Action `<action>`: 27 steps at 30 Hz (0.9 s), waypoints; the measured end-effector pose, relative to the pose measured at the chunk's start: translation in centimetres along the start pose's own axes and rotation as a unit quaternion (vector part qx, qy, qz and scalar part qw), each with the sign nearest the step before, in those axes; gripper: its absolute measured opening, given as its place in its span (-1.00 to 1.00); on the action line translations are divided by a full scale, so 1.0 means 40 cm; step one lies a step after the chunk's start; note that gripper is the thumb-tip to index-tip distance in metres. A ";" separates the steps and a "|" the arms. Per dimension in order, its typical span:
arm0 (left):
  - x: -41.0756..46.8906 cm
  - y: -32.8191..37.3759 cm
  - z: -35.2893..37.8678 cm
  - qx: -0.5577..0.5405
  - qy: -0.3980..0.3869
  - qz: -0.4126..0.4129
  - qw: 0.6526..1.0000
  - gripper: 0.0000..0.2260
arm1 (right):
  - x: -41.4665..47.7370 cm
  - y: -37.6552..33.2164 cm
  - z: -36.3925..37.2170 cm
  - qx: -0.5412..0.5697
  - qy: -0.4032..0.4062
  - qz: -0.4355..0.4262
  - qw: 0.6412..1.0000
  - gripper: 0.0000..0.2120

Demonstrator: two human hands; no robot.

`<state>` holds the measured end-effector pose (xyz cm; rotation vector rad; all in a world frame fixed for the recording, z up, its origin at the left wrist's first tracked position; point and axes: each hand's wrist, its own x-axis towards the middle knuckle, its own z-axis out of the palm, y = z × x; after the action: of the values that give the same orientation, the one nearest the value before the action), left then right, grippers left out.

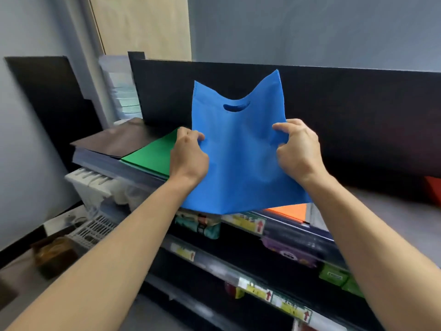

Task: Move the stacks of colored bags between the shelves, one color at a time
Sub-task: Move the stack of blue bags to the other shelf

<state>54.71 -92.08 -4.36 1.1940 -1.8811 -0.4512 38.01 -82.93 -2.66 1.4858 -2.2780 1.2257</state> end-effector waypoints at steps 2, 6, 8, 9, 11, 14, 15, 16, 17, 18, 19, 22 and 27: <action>0.018 -0.072 -0.064 0.013 0.023 -0.017 1.000 -0.63 | 0.009 -0.075 0.076 0.014 -0.017 -0.022 0.999 -0.52; 0.050 -0.211 -0.179 0.051 0.055 -0.073 0.994 -0.63 | 0.026 -0.211 0.224 0.050 -0.060 -0.067 0.995 -0.53; 0.070 -0.278 -0.233 0.064 0.076 -0.097 0.990 -0.63 | 0.039 -0.278 0.296 0.067 -0.085 -0.082 0.991 -0.52; 0.079 -0.310 -0.256 0.066 0.084 -0.104 0.989 -0.63 | 0.045 -0.309 0.329 0.073 -0.095 -0.089 0.989 -0.52; 0.103 -0.372 -0.294 0.067 0.087 -0.110 0.988 -0.63 | 0.060 -0.367 0.393 0.085 -0.113 -0.102 0.985 -0.51; 0.153 -0.458 -0.330 0.080 0.069 -0.121 0.987 -0.60 | 0.092 -0.435 0.487 0.098 -0.129 -0.117 0.980 -0.52; 0.173 -0.481 -0.337 0.085 0.063 -0.123 0.987 -0.58 | 0.109 -0.453 0.516 0.099 -0.134 -0.120 0.979 -0.53; 0.196 -0.502 -0.344 0.089 0.057 -0.123 0.987 -0.56 | 0.129 -0.470 0.544 0.098 -0.139 -0.121 0.978 -0.53; 0.221 -0.519 -0.351 0.094 0.052 -0.119 0.987 -0.55 | 0.153 -0.485 0.571 0.095 -0.144 -0.118 0.978 -0.52; 0.249 -0.536 -0.359 0.101 0.050 -0.115 0.987 -0.54 | 0.178 -0.500 0.597 0.093 -0.147 -0.112 0.978 -0.52; 0.276 -0.551 -0.368 0.111 0.051 -0.110 0.986 -0.54 | 0.202 -0.514 0.621 0.092 -0.150 -0.105 0.979 -0.51; 0.356 -0.602 -0.397 0.155 0.070 -0.104 0.980 -0.53 | 0.266 -0.556 0.687 0.095 -0.161 -0.088 0.978 -0.49; 0.459 -0.693 -0.407 0.140 0.082 -0.095 0.982 -0.54 | 0.320 -0.599 0.776 0.081 -0.174 -0.060 0.980 -0.47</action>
<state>79.90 -119.19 -5.05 1.5571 -1.7352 -0.1842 60.24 -117.67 -3.10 2.0076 -2.2918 1.2230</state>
